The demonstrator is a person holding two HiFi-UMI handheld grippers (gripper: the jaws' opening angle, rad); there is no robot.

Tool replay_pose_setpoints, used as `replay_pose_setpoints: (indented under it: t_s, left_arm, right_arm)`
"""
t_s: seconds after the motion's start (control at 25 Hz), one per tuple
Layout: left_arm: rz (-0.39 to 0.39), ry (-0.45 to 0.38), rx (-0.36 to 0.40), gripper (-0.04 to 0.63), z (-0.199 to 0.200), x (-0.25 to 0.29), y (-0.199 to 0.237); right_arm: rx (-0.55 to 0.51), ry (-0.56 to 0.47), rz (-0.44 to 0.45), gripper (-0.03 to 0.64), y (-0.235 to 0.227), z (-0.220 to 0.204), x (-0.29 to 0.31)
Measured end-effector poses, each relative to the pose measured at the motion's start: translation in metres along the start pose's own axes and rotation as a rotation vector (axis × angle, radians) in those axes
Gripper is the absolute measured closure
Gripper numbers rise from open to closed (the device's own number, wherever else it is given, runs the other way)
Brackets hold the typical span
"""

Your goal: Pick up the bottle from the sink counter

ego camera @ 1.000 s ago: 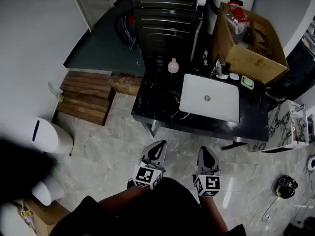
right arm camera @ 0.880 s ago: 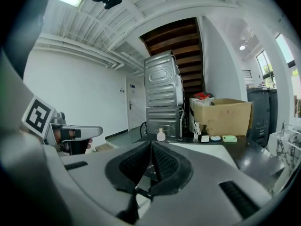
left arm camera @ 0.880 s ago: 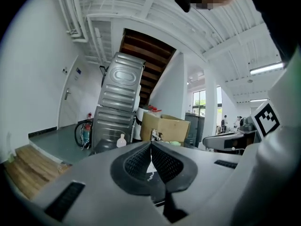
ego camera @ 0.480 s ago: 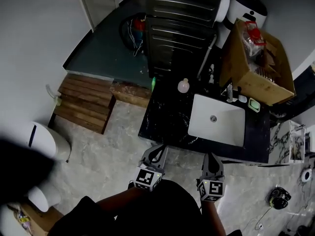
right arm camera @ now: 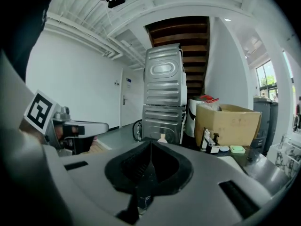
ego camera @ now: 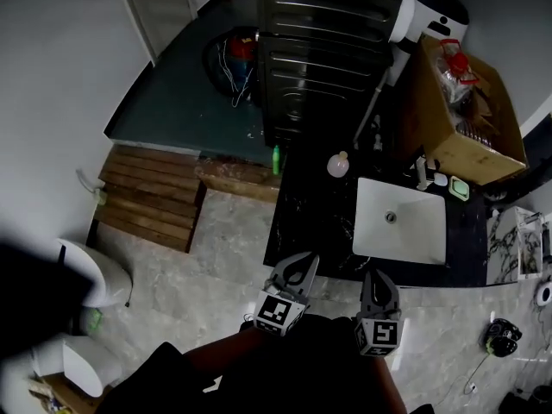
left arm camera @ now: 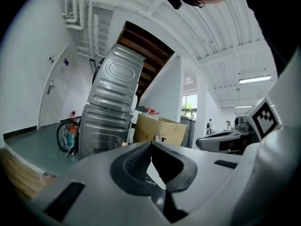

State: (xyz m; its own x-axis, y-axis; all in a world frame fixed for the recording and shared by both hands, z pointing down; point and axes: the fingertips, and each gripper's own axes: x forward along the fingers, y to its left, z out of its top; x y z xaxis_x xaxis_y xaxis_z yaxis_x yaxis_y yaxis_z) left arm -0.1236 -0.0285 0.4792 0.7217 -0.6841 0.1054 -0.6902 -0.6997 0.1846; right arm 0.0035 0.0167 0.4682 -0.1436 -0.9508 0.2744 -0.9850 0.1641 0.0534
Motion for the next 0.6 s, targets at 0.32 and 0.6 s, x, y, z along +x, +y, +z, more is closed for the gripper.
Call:
replay_pose_setpoints:
  t_s: [0.32, 0.6]
  left_arm:
    - [-0.054, 0.049, -0.015, 0.578, -0.020, 0.021, 0.031]
    - [-0.077, 0.073, -0.004, 0.578, -0.028, 0.054, 0.032]
  right_arm:
    - [0.008, 0.033, -0.035, 0.578, 0.008, -0.006, 0.013]
    - [0.066, 0.032, -0.062, 0.578, -0.017, -0.021, 0.024]
